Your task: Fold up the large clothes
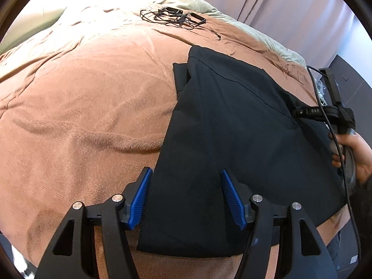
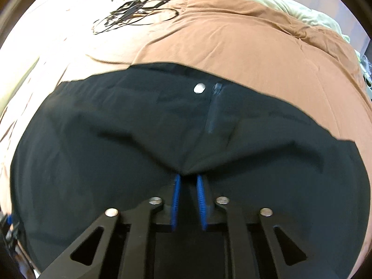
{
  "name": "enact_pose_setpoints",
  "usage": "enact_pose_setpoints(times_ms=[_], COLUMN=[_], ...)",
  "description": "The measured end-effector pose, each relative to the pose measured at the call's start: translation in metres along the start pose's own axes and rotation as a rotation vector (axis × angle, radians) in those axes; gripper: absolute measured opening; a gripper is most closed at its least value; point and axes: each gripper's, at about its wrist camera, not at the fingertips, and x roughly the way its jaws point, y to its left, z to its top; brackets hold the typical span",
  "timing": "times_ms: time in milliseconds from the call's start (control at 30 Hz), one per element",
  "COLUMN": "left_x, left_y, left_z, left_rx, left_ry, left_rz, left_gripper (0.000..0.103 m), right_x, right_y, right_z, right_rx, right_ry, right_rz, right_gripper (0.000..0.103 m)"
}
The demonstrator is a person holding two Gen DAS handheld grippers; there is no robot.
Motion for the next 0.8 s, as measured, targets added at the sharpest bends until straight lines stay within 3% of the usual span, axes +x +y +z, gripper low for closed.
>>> enact_pose_setpoints(times_ms=[467,800], left_x=[-0.005,-0.032], left_y=[0.009,0.044], left_z=[0.005,0.003], left_rx=[-0.047,-0.215], left_ry=[0.004,0.015], left_rz=[-0.009,-0.092], left_gripper=[0.064,0.064], right_x=[0.011,-0.053], right_y=[-0.024,-0.019], right_z=[0.044,0.003], right_rx=[0.039,0.022], right_ry=[-0.050,-0.133], right_rz=[0.007,0.094], right_gripper=[0.011,0.011])
